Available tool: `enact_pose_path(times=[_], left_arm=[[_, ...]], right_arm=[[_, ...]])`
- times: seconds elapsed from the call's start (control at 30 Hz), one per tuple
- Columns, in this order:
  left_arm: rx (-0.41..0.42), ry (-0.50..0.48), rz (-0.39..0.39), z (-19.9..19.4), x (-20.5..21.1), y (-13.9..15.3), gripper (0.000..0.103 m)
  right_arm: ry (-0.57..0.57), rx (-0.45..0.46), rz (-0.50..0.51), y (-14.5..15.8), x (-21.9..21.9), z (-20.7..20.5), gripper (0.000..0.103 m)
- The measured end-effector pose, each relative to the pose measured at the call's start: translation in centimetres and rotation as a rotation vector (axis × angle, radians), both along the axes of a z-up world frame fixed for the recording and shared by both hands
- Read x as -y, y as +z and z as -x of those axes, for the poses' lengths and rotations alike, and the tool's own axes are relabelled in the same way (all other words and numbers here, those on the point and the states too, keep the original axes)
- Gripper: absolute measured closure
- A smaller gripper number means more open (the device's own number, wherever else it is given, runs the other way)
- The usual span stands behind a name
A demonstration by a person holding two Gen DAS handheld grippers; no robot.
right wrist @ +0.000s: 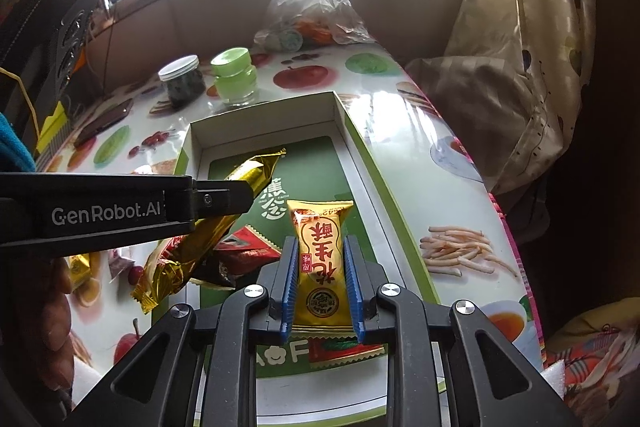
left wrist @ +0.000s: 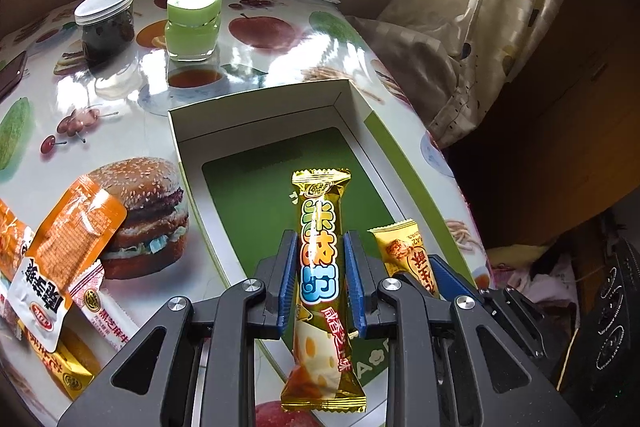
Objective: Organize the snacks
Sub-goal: 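Open both grippers to drop the gold bar and yellow packet into the box, then move the left gripper to another gold bar while the right gripper approaches a white-red packet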
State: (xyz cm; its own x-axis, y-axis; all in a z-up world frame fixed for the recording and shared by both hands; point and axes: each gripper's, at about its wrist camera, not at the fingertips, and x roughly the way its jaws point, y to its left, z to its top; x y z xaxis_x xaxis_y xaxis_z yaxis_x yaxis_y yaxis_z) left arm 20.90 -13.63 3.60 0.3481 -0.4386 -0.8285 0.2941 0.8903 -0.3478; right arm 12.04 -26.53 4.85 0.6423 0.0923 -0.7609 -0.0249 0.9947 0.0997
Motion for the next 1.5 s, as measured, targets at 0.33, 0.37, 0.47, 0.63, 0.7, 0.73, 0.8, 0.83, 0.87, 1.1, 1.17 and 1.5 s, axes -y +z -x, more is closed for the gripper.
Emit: enact_pose_path(times=[0.33, 0.37, 0.47, 0.63, 0.7, 0.73, 0.8, 0.83, 0.87, 1.1, 1.17, 1.5], left_arm=[[0.005, -0.016, 0.053, 0.4, -0.2, 0.7, 0.064], [0.004, -0.013, 0.054, 0.4, -0.2, 0.8, 0.064], [0.010, -0.006, 0.049, 0.7, -0.5, 1.0, 0.063], [0.038, -0.015, 0.048, 1.6, -0.9, 1.9, 0.054], [0.050, -0.012, 0.043, 2.1, -1.2, 2.3, 0.054], [0.055, -0.013, 0.043, 2.3, -1.4, 2.4, 0.054], [0.068, -0.006, 0.035, 2.8, -1.8, 2.7, 0.054], [0.075, -0.006, 0.034, 3.1, -2.0, 2.9, 0.054], [0.083, -0.005, 0.031, 3.4, -2.2, 3.1, 0.054], [0.158, 0.002, 0.001, 5.6, -4.2, 4.4, 0.054], [0.176, 0.005, -0.014, 6.1, -4.8, 4.7, 0.054], [0.250, 0.068, -0.055, 8.8, -8.7, 5.6, 0.054]], right_arm=[[-0.026, 0.002, 0.011, 0.3, 0.3, 0.4, 0.071], [-0.028, 0.002, 0.015, 0.3, 0.3, 0.4, 0.070], [-0.031, 0.004, 0.026, 0.5, 0.1, 0.6, 0.066], [-0.048, 0.012, 0.027, 0.9, 0.1, 1.1, 0.057], [-0.055, 0.017, 0.024, 1.2, 0.1, 1.4, 0.056], [-0.059, 0.022, 0.023, 1.4, 0.1, 1.5, 0.055], [-0.068, 0.030, 0.021, 1.7, 0.1, 1.8, 0.054], [-0.070, 0.031, 0.020, 1.8, 0.0, 1.9, 0.054], [-0.072, 0.034, 0.019, 2.0, 0.0, 2.1, 0.054], [-0.075, 0.057, 0.007, 3.1, -0.9, 3.3, 0.052], [-0.070, 0.059, 0.004, 3.3, -1.3, 3.6, 0.052], [-0.048, 0.075, -0.025, 4.1, -3.7, 4.8, 0.051]])
